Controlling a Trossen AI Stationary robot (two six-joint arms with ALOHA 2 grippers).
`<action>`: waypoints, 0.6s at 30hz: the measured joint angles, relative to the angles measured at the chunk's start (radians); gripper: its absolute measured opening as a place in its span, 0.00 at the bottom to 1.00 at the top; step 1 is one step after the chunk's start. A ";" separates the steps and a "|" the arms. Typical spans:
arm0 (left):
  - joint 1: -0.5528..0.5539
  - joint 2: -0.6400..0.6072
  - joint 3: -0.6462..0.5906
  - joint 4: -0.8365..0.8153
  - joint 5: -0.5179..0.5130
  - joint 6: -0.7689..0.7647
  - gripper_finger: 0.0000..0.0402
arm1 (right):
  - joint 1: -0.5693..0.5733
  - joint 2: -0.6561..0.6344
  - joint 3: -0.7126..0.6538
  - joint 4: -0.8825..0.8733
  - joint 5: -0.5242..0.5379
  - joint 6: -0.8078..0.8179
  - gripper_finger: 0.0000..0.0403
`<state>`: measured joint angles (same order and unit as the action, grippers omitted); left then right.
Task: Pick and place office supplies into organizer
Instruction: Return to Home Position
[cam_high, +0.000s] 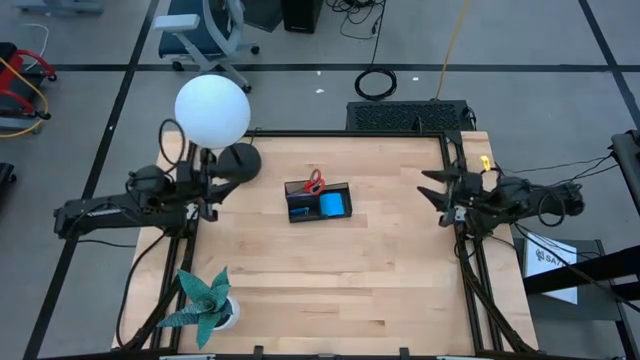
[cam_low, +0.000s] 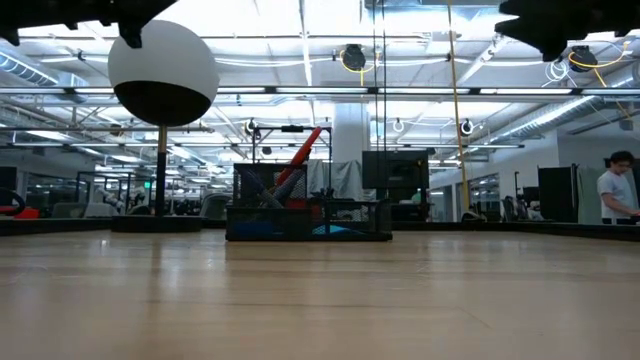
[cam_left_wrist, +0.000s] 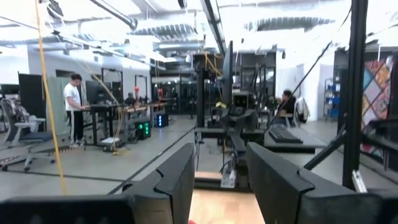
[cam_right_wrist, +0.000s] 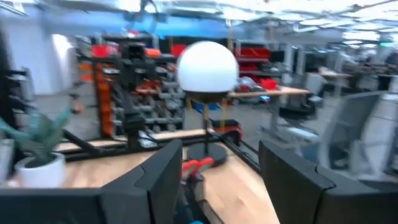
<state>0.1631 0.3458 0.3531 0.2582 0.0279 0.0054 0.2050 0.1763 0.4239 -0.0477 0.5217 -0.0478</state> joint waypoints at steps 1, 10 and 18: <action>0.000 -0.016 -0.005 0.001 0.000 -0.006 0.38 | 0.000 -0.018 -0.004 -0.001 -0.021 -0.002 0.50; 0.000 -0.143 -0.069 0.025 -0.003 -0.042 0.38 | 0.000 -0.162 -0.007 -0.076 -0.080 0.000 0.51; 0.000 -0.259 -0.126 0.047 -0.009 -0.059 0.38 | 0.000 -0.174 -0.007 -0.096 -0.076 0.009 0.50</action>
<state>0.1631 0.0871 0.2267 0.3052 0.0190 -0.0540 0.2047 0.0026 0.4168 -0.1437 0.4454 -0.0392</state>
